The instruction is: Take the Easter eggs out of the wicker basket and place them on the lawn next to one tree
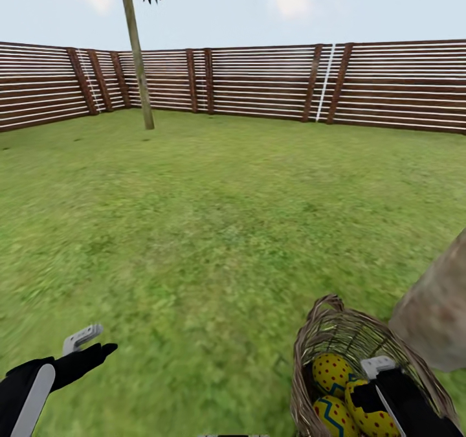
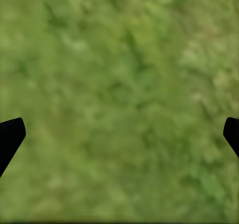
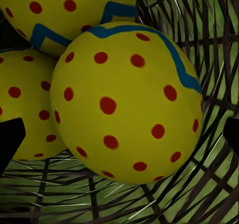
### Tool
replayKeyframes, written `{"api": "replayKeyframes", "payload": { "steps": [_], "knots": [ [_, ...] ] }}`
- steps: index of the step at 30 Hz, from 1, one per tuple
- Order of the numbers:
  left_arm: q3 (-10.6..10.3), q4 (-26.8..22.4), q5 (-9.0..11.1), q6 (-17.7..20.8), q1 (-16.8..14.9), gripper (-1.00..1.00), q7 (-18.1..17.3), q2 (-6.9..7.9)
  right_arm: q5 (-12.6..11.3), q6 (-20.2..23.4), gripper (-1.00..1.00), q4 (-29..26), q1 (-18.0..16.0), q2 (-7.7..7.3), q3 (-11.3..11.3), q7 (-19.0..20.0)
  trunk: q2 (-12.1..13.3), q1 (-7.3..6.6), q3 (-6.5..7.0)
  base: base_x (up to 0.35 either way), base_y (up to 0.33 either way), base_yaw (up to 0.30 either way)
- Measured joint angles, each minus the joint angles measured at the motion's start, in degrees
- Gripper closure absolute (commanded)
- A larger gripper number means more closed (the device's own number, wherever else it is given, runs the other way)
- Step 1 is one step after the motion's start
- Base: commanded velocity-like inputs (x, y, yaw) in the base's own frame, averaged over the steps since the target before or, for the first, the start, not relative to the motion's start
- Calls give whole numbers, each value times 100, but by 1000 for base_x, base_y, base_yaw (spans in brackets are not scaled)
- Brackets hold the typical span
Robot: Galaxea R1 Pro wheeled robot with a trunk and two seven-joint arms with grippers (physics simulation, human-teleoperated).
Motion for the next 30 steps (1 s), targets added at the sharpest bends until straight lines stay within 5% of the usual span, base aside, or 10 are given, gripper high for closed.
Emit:
{"api": "replayKeyframes", "payload": {
  "steps": [7,15,30],
  "knots": [
    [-7,3,-1,0,0,-100,0,0,0,0,-100,-14,0,-5,-1,4,-9,18,-155,0,0,0],
    [-6,8,5,0,0,-100,0,-1,-13,0,-100,-237,0,-191,8,13,-20,39,-333,0,0,0],
    [-9,30,3,-2,0,-100,0,0,0,0,-100,-240,0,-168,23,9,-40,77,-665,0,0,0]
  ]
}}
